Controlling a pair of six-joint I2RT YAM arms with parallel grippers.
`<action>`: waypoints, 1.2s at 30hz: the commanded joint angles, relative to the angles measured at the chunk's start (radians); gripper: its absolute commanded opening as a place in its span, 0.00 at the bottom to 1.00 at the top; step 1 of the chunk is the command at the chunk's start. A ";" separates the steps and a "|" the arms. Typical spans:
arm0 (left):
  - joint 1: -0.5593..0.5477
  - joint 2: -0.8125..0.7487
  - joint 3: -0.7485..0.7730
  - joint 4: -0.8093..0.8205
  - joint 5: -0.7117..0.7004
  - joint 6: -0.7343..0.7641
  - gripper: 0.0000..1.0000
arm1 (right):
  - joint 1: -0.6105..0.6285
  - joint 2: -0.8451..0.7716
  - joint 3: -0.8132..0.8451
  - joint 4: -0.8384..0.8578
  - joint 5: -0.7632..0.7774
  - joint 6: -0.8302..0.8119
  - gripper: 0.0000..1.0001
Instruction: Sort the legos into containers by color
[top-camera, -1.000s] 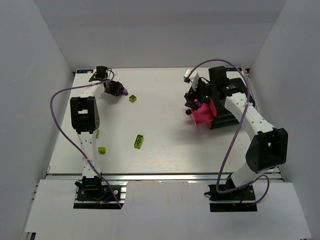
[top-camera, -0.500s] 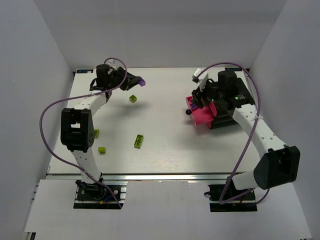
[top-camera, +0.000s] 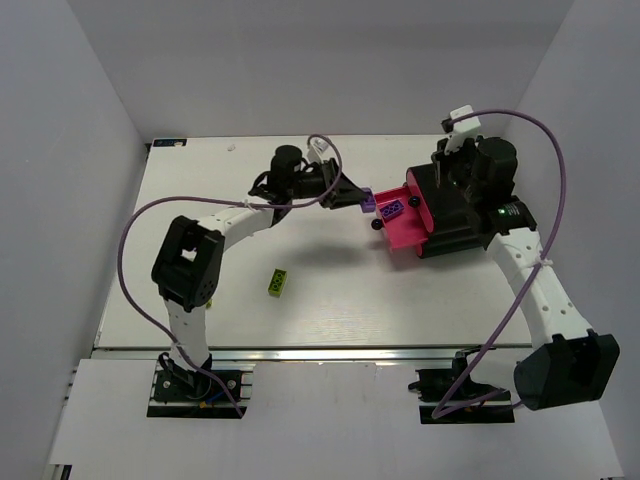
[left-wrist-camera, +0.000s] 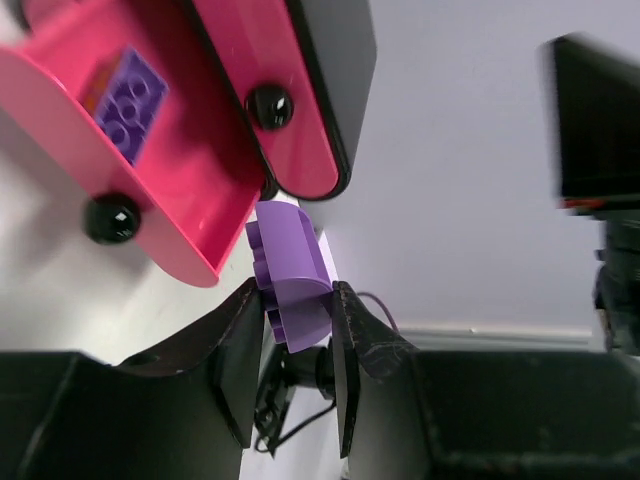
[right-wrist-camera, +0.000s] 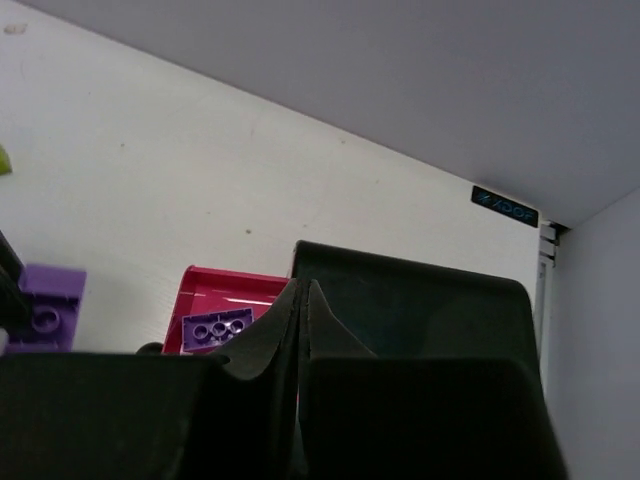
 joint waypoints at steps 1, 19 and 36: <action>-0.034 0.018 0.036 0.030 0.008 -0.015 0.13 | -0.013 -0.060 -0.012 0.077 0.042 0.040 0.00; -0.178 0.313 0.411 -0.209 -0.135 0.038 0.52 | -0.070 -0.141 -0.078 0.018 -0.007 -0.015 0.07; -0.114 0.074 0.284 -0.232 -0.241 0.158 0.00 | -0.238 0.095 0.199 -0.231 -0.088 0.123 0.72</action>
